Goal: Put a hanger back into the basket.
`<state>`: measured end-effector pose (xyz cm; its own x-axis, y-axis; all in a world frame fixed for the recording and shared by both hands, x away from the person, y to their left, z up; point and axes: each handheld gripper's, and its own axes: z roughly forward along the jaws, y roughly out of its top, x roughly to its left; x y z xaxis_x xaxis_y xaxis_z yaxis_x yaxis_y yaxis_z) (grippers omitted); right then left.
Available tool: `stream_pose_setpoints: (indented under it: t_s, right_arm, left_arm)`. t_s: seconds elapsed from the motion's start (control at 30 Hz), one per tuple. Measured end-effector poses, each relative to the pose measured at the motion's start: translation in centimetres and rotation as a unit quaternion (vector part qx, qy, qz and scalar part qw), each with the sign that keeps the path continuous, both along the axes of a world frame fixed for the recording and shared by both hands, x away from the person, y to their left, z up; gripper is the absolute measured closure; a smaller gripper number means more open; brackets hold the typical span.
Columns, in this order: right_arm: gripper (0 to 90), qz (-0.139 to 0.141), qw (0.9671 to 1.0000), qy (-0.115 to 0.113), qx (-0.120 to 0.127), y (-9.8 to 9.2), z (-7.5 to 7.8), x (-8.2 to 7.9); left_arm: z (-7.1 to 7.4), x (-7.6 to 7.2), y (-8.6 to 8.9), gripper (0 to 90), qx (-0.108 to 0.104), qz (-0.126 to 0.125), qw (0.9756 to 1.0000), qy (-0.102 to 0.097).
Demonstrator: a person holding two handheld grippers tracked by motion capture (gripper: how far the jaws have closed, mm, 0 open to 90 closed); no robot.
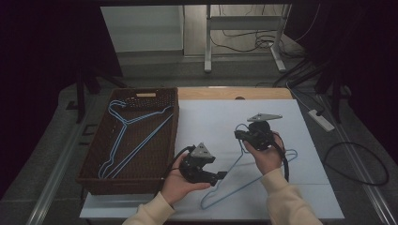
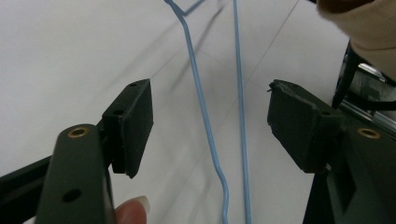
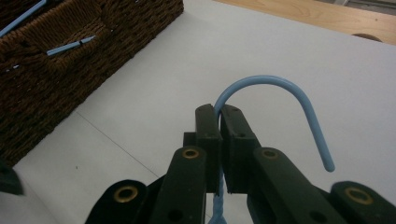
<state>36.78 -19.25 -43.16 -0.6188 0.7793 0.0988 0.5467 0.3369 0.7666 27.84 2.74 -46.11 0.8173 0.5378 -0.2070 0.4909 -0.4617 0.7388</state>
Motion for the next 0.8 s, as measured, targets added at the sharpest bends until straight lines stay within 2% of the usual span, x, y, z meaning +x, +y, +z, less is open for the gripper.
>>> stream_pose_setpoints:
  t_s: [0.2, 0.43, 0.5, 0.67, 0.73, 0.8]
  right_arm:
    - [87.1, 0.001, 1.0000, 0.001, 0.006, -0.1, 0.0, -0.1]
    - [87.1, 0.000, 0.9999, -0.002, 0.011, -0.2, 0.0, -0.2]
    - [87.1, 0.000, 0.9999, -0.002, 0.013, -0.3, 0.1, -0.2]
    - [87.1, 0.001, 0.9998, -0.004, 0.018, -0.4, 0.1, -0.4]
    - [87.1, 0.001, 0.9998, -0.006, 0.018, -0.5, 0.3, -0.5]
    - [86.9, 0.001, 0.9997, -0.006, 0.022, -0.6, 0.3, -0.6]
  left_arm:
    - [-1.6, 1.1, -1.8, 32.0, 0.025, -0.009, 0.9995, 0.017]
    - [-3.6, 2.5, -3.1, 33.0, 0.040, -0.009, 0.9980, 0.048]
    - [-4.1, 2.7, -3.4, 36.1, 0.043, -0.009, 0.9974, 0.058]
    - [-4.7, 3.0, -3.8, 61.6, 0.034, -0.026, 0.9955, 0.085]
    - [-4.8, 3.0, -3.8, 78.6, 0.030, -0.032, 0.9943, 0.098]
    - [-4.7, 3.1, -3.8, 82.6, 0.029, -0.028, 0.9939, 0.103]
